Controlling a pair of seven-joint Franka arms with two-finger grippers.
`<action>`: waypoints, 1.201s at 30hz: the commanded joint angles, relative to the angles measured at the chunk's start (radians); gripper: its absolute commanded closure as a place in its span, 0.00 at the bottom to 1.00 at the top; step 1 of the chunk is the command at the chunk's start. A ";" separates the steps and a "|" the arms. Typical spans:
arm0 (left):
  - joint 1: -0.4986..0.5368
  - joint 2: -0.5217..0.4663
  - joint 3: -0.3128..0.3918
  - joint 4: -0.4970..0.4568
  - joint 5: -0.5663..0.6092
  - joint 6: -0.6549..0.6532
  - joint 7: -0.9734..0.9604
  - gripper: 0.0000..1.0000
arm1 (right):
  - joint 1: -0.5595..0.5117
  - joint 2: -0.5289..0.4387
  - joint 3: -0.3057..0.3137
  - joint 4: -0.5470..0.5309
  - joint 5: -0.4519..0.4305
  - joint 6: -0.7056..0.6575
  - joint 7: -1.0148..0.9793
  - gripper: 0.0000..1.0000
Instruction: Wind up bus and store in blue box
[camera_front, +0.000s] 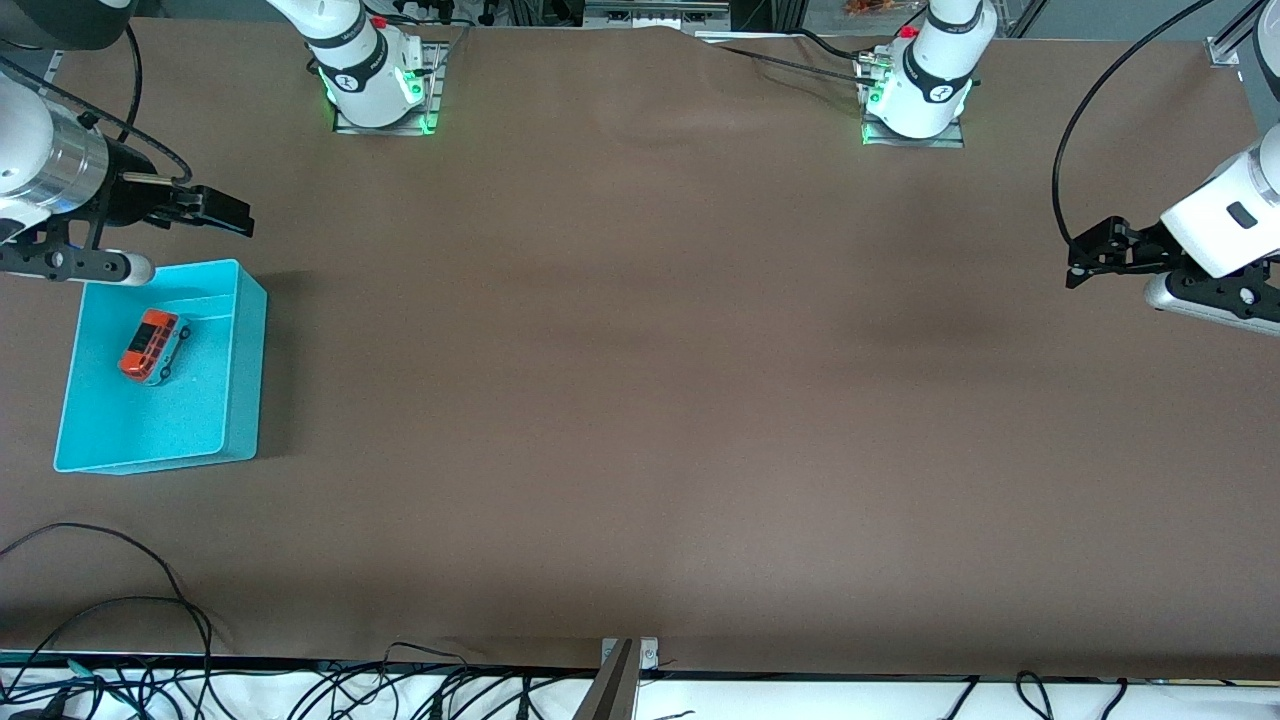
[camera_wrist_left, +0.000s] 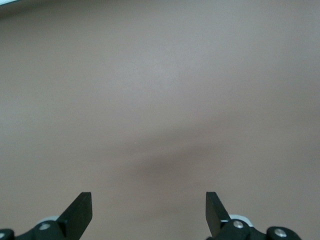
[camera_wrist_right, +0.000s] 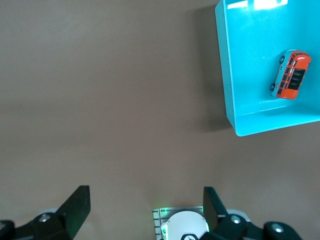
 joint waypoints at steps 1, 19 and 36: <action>-0.001 0.020 -0.005 0.049 0.027 -0.027 0.001 0.00 | -0.006 -0.002 0.019 -0.002 -0.039 -0.009 0.015 0.00; 0.000 0.022 -0.005 0.051 0.028 -0.029 0.001 0.00 | -0.017 -0.024 -0.053 -0.033 0.013 0.096 -0.192 0.00; 0.000 0.022 -0.005 0.051 0.027 -0.029 0.001 0.00 | -0.017 -0.053 -0.094 -0.048 0.027 0.083 -0.233 0.00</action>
